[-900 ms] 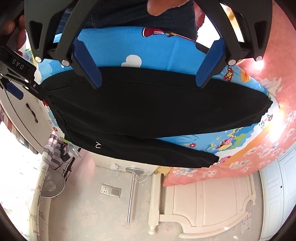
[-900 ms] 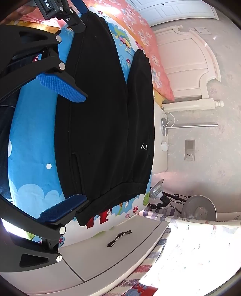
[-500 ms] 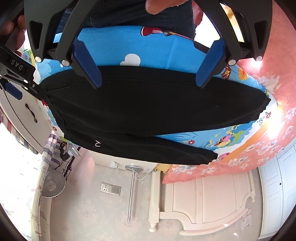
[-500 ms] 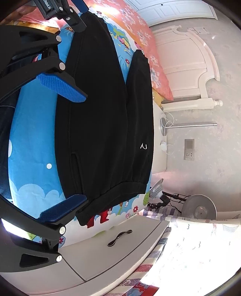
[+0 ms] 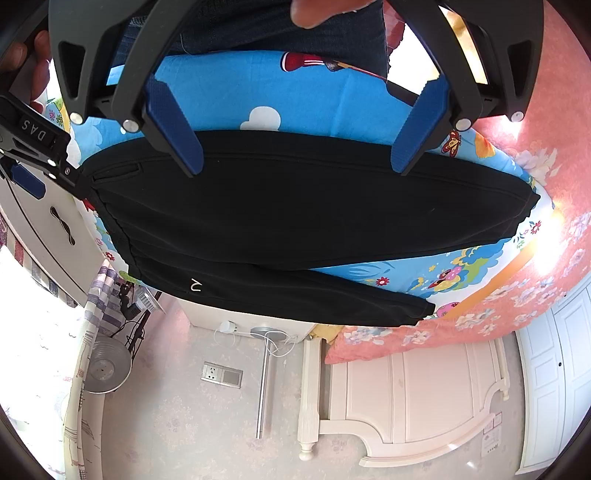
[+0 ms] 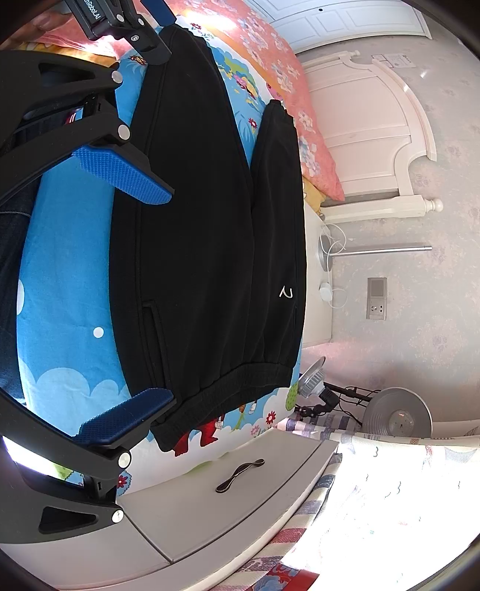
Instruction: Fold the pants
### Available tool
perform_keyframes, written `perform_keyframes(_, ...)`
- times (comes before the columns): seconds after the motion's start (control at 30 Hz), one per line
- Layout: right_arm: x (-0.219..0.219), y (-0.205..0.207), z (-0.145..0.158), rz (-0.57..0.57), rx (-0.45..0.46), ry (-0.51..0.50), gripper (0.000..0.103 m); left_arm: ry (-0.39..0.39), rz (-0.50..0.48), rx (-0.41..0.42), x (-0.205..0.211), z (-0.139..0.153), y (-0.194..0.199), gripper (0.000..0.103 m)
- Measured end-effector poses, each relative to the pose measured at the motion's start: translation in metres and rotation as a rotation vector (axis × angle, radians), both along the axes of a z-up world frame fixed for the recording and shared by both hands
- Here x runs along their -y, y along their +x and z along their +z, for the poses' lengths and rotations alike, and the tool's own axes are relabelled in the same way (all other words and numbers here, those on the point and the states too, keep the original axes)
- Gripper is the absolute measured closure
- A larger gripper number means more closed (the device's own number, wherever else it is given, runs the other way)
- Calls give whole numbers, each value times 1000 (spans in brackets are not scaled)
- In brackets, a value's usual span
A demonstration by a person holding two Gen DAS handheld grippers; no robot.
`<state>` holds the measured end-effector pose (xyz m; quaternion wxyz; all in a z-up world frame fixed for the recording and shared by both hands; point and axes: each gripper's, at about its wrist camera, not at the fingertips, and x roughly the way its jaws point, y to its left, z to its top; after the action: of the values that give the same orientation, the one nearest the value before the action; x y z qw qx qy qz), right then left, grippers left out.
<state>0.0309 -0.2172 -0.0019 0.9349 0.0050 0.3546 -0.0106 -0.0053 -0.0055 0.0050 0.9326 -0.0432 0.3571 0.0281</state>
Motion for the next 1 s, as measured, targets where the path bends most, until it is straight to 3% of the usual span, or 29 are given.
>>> perform_keyframes(1.0,-3,-2,-2,2,-5,4,6,7,13,-2,-4,-1,-1,2)
